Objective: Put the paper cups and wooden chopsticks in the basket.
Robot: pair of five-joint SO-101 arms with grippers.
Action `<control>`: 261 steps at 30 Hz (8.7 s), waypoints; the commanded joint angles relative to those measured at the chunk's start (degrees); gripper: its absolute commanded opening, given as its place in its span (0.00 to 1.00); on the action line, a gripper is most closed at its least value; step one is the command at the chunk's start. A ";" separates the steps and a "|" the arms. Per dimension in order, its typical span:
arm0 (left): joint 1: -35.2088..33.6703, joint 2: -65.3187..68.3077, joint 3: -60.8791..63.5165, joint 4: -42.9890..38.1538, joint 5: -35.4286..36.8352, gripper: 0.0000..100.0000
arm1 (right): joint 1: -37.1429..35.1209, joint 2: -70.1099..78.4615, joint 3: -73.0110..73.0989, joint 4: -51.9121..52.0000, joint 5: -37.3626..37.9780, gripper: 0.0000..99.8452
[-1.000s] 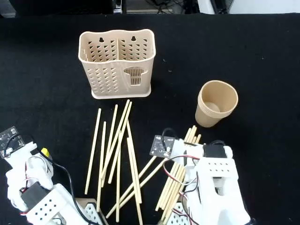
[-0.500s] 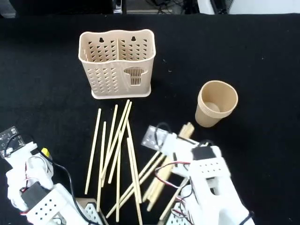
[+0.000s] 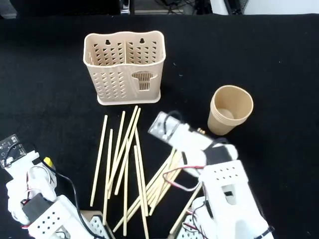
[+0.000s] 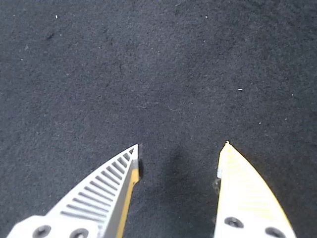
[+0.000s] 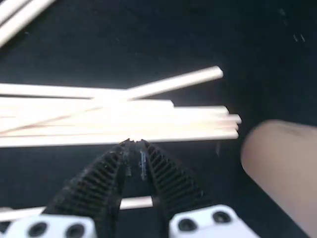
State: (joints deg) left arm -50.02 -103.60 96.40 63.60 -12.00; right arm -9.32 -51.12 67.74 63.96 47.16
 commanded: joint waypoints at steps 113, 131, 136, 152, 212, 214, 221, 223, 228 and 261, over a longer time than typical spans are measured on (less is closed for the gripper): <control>-0.40 -0.09 0.92 0.18 -0.44 0.27 | -14.33 0.84 5.58 -17.23 3.43 0.20; -0.40 -0.09 0.92 0.18 -0.44 0.27 | 2.99 15.34 -6.81 4.75 7.47 0.01; -0.40 -0.09 0.92 0.18 -0.44 0.27 | -1.76 15.43 -2.86 -0.26 6.51 0.01; -0.40 -0.09 0.92 0.18 -0.44 0.27 | -13.19 38.90 -17.19 -9.58 -10.37 0.01; 46.73 72.00 -46.55 3.25 -0.44 0.35 | 0.62 -27.56 18.42 -8.70 -28.31 0.05; 47.25 72.00 -43.82 -0.53 -0.53 0.34 | 0.62 -28.62 19.03 -8.70 -28.31 0.05; 48.75 74.46 -39.52 -8.97 -0.62 0.30 | 0.62 -30.02 19.56 -8.44 -28.31 0.05; 48.75 78.77 -41.10 -9.23 -0.62 0.30 | 0.62 -30.02 19.56 -8.44 -28.31 0.05; 48.75 93.19 -48.13 -7.12 -2.02 0.30 | 0.62 -30.11 19.56 -8.35 -28.31 0.05; 48.22 83.08 -50.33 2.81 -1.85 0.07 | 0.62 -30.11 19.56 -8.62 -28.04 0.05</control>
State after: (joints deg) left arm -1.14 -13.58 46.81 62.90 -13.41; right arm -8.00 -80.84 87.43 56.13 19.38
